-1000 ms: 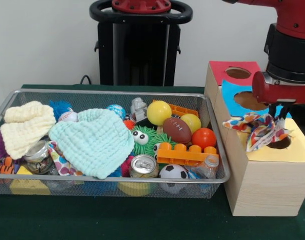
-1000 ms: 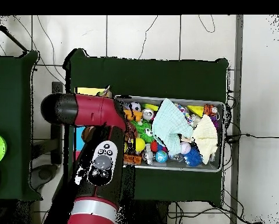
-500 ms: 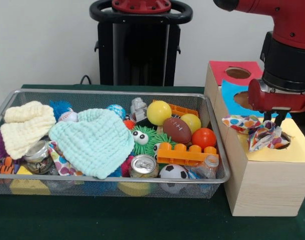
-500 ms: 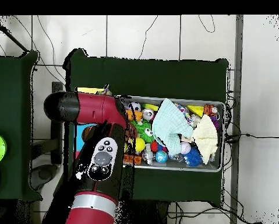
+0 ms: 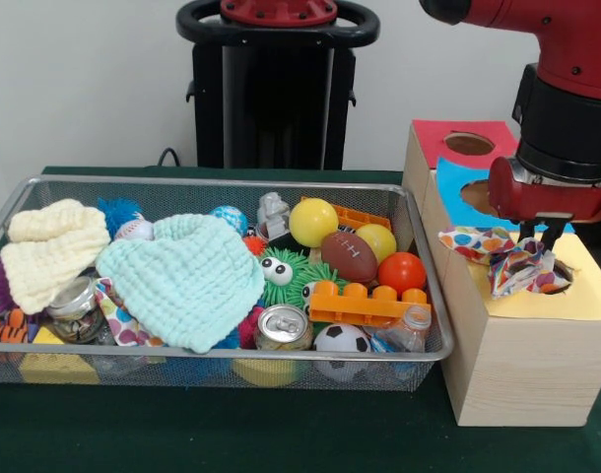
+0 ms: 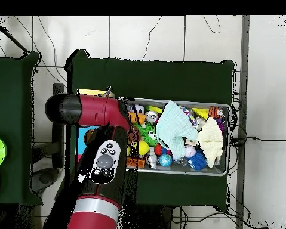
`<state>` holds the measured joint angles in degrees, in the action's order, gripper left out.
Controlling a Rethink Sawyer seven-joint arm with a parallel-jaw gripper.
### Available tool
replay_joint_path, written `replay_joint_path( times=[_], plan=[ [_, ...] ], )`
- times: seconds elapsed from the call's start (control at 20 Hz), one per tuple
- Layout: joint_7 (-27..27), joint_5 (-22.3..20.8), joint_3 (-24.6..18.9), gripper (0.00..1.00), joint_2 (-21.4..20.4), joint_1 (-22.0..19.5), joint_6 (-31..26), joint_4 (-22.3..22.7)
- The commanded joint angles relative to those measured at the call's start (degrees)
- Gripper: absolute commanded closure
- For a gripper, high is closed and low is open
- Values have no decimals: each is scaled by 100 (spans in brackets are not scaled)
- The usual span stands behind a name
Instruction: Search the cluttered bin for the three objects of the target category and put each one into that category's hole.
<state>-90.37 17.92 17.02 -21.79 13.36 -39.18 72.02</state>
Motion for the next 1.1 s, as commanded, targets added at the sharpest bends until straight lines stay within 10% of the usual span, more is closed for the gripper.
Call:
replay_joint_path(
  times=[0.05,1.1],
  plan=[
    [-1029,26,-619,100,553,-266,-173,207],
    [-1012,-232,-526,100,602,-128,628,684]
  ],
)
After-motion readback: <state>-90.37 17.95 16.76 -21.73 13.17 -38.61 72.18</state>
